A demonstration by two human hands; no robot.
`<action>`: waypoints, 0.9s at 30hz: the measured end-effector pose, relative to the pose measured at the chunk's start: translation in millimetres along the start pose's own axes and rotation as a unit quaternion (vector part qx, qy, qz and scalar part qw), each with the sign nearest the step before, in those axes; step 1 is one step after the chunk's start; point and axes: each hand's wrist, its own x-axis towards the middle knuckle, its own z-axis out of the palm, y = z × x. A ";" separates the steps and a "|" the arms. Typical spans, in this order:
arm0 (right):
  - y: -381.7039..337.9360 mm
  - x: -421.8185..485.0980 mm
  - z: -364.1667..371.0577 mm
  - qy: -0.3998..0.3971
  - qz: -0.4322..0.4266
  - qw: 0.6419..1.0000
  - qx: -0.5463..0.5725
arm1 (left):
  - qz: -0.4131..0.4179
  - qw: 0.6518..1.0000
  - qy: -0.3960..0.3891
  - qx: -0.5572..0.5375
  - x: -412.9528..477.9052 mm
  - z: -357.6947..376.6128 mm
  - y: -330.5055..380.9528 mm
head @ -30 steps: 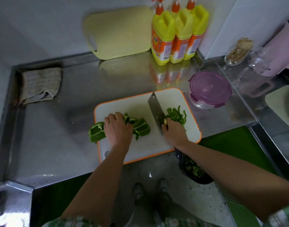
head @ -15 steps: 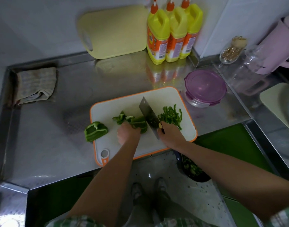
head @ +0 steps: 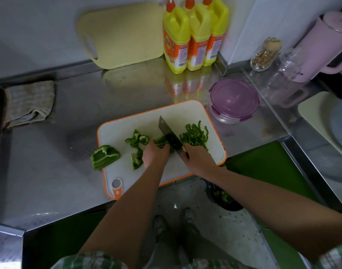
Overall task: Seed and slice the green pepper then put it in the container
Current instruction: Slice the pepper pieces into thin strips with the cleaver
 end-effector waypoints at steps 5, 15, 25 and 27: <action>-0.6 1.7 -8.1 0.032 -0.012 0.999 0.010 | -0.010 0.999 0.038 0.037 2.1 -4.3 1.8; -5.4 -1.0 -12.0 0.029 -0.020 0.999 0.003 | -0.028 0.997 0.045 0.059 -1.2 -6.0 9.5; -7.7 -3.2 -4.7 0.015 -0.018 1.000 -0.004 | -0.027 0.995 0.036 0.085 -4.8 -13.4 11.4; -8.1 -3.8 -3.5 0.016 -0.019 1.000 -0.016 | -0.027 0.995 0.035 0.084 -3.8 -13.1 11.3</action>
